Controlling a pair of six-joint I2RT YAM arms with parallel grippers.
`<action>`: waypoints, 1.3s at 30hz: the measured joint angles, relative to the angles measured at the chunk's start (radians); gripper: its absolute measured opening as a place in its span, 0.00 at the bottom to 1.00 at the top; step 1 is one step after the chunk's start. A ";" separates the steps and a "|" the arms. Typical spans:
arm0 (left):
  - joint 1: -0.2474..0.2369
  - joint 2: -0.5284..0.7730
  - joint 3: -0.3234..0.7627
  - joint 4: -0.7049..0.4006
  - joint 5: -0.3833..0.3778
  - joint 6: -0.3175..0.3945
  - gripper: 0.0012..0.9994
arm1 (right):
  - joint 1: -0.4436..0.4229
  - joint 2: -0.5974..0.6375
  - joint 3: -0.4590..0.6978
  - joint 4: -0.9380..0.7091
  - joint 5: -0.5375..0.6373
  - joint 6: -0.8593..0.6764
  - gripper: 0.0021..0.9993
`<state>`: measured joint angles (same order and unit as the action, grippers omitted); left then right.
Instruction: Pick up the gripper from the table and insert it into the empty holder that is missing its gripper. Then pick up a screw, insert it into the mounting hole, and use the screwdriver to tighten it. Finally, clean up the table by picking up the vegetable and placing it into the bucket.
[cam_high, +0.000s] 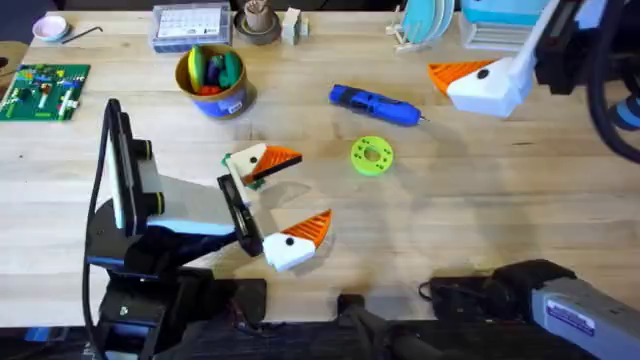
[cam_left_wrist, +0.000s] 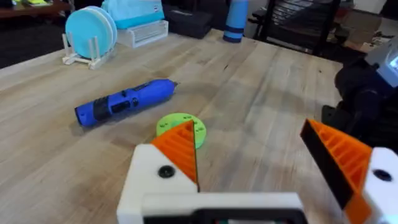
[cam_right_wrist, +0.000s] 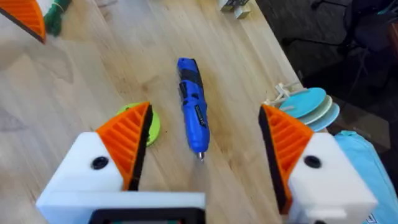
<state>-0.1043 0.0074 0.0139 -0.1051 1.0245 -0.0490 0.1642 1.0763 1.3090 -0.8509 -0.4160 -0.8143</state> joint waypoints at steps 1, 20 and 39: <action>0.000 0.000 0.000 0.000 0.000 0.000 0.99 | 0.000 0.000 0.000 0.000 0.000 0.000 1.00; 0.000 0.000 0.062 -0.108 -0.178 -0.129 0.99 | 0.000 0.000 0.000 -0.002 0.000 0.000 1.00; 0.000 0.688 0.843 -0.945 -0.735 -0.187 1.00 | 0.000 0.000 0.000 -0.002 0.000 0.000 0.99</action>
<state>-0.1043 0.6952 0.8570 -1.0504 0.2897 -0.2359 0.1642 1.0763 1.3090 -0.8528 -0.4160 -0.8143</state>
